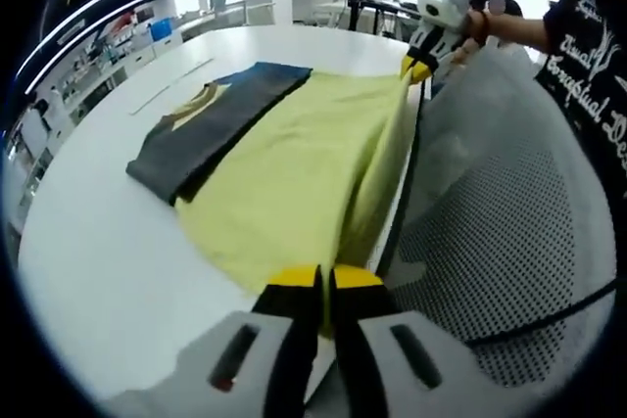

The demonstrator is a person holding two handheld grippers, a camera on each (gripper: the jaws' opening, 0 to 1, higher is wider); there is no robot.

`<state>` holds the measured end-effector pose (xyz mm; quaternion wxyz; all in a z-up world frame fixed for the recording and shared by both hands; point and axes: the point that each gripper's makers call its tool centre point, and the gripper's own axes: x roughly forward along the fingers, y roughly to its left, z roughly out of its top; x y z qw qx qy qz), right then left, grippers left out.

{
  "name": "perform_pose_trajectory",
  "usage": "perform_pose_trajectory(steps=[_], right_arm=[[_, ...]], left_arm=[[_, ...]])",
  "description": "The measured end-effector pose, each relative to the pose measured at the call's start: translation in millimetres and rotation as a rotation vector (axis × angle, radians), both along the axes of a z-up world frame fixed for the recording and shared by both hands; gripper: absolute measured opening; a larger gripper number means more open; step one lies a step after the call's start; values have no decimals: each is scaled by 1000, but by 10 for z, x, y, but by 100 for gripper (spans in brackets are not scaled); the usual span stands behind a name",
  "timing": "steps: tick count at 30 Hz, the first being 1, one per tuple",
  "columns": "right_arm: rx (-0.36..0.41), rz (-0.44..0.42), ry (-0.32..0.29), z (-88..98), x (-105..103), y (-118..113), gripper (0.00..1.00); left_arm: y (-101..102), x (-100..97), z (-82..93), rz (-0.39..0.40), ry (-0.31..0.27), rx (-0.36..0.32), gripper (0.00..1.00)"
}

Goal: Fold the garment on the visible template until the final outline fits inside the template.

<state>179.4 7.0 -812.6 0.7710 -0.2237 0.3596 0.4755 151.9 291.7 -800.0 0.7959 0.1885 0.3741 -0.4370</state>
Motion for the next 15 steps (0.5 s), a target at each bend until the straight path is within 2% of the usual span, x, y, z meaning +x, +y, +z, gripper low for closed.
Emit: perform_pose_trajectory(steps=[6,15], right_arm=[[3,5,19,75,-76,-2,0],[-26,20,61,224,-215,13,0]], left_arm=[[-10,-102,51,10,19,-4,0],[-1,-257,198,-35,26,11,0]])
